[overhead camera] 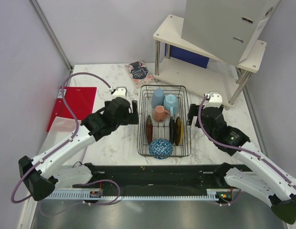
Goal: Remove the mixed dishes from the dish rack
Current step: Pick up the plate from the dish rack.
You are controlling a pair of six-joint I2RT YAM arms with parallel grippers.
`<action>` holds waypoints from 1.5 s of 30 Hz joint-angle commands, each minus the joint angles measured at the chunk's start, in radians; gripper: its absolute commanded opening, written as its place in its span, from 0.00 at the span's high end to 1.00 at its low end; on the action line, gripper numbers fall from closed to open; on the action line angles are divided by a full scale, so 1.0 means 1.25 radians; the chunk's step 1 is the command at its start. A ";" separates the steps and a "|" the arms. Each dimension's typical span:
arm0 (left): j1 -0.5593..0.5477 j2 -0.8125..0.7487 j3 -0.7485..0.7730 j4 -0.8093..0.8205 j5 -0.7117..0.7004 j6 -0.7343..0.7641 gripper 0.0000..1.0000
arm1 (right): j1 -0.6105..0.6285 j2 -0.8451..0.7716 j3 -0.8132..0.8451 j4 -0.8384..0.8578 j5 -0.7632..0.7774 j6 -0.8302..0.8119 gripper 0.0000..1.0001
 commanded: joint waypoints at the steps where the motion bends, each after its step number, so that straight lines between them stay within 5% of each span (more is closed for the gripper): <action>1: -0.003 -0.008 -0.006 0.020 0.001 -0.029 0.01 | 0.001 -0.019 0.004 0.003 0.104 0.061 0.02; 5: -0.003 -0.029 -0.029 0.058 0.058 0.009 0.01 | 0.001 -0.057 -0.016 0.021 0.123 0.074 0.02; 11: 0.003 -0.128 -0.131 0.180 0.128 0.012 0.01 | 0.001 -0.093 -0.013 0.027 -0.008 -0.007 0.02; 16: 0.002 -0.142 -0.129 0.201 0.114 0.010 0.18 | 0.001 -0.083 -0.005 0.014 0.021 0.013 0.02; 21: 0.002 -0.057 -0.049 0.103 0.092 0.036 0.06 | 0.001 -0.106 -0.010 0.020 0.041 0.030 0.02; 27: -0.017 0.019 0.016 0.031 0.026 0.070 0.10 | 0.001 -0.081 0.005 -0.012 -0.001 0.000 0.02; 40: -0.268 0.215 0.271 -0.224 -0.354 0.068 0.24 | 0.002 -0.057 -0.002 -0.013 0.009 0.007 0.02; 45: -0.282 0.284 0.306 -0.268 -0.371 0.014 0.25 | 0.001 -0.027 0.016 -0.043 -0.008 0.004 0.02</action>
